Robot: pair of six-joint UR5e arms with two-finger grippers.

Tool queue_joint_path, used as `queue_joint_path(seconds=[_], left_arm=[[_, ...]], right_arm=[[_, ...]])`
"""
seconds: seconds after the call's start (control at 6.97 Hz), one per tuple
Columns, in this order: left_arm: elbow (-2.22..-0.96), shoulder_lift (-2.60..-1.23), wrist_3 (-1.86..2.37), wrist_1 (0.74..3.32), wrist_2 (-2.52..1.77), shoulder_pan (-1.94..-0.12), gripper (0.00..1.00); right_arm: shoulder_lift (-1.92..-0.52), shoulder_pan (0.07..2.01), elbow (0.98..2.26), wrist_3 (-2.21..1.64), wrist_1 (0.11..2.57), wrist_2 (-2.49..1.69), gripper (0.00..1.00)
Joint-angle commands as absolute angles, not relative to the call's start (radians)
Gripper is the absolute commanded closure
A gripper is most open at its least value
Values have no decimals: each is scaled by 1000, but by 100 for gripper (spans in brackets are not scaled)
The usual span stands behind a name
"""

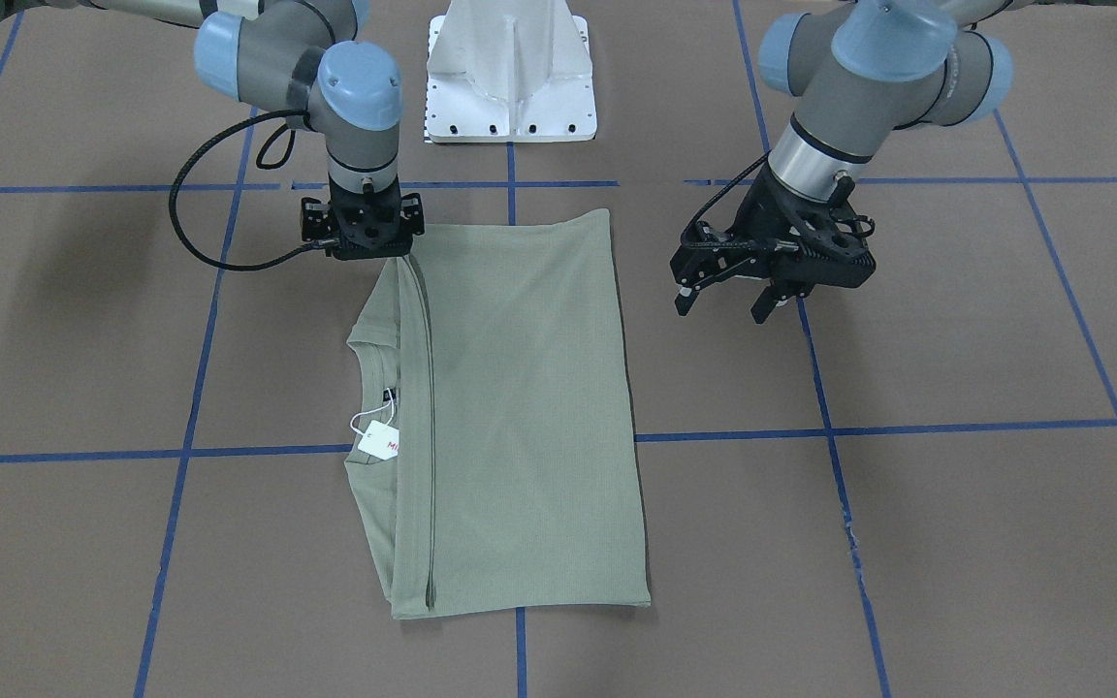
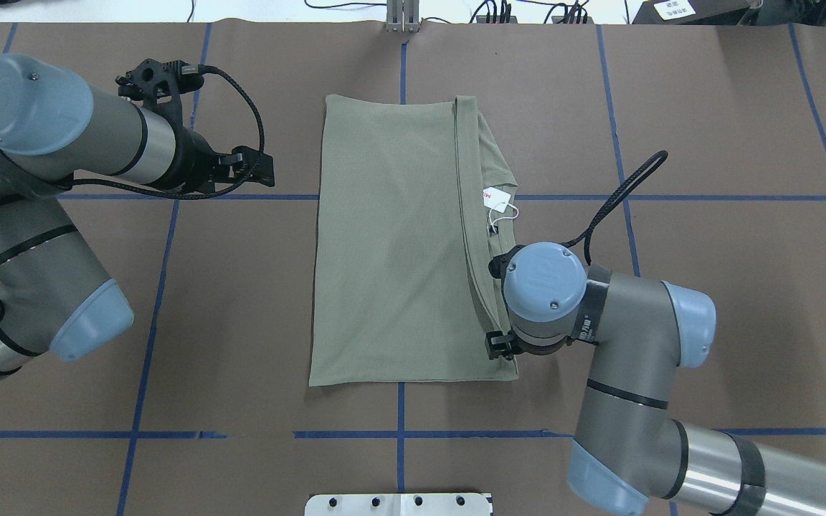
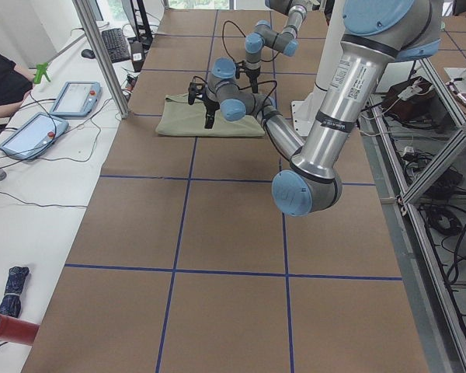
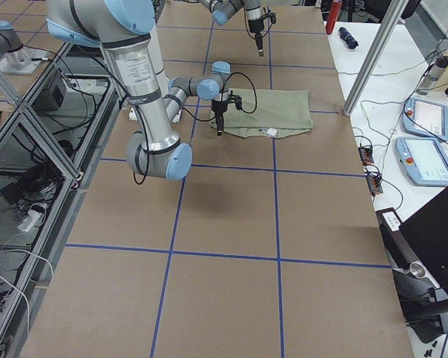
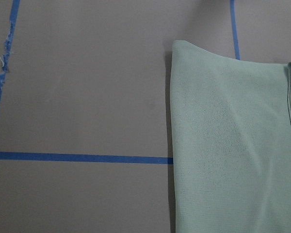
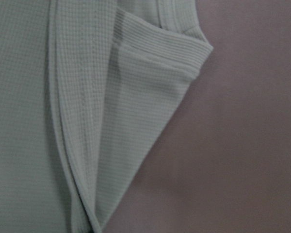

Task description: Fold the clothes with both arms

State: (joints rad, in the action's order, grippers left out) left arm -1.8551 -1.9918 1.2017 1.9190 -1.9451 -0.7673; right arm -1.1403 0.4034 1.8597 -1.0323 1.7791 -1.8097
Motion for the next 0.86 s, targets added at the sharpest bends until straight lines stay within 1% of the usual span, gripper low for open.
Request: queue_joint_path(seconds=[0.0,0.29,0.72], left_arm=[[-1862,-1993,1209,1919,-1945,-764,0],[-1861,-1993,1209,1919,-1945,-762,0],[-1850,-1988,1204,1921,-1945,-761,0]], right_arm=[[-1218,416,1916,-1020,1778,-1809,0],[-1171,440,1918,-1005,1776,-1812,0],[-1013,495,1814,-919,1769,-1816,0]])
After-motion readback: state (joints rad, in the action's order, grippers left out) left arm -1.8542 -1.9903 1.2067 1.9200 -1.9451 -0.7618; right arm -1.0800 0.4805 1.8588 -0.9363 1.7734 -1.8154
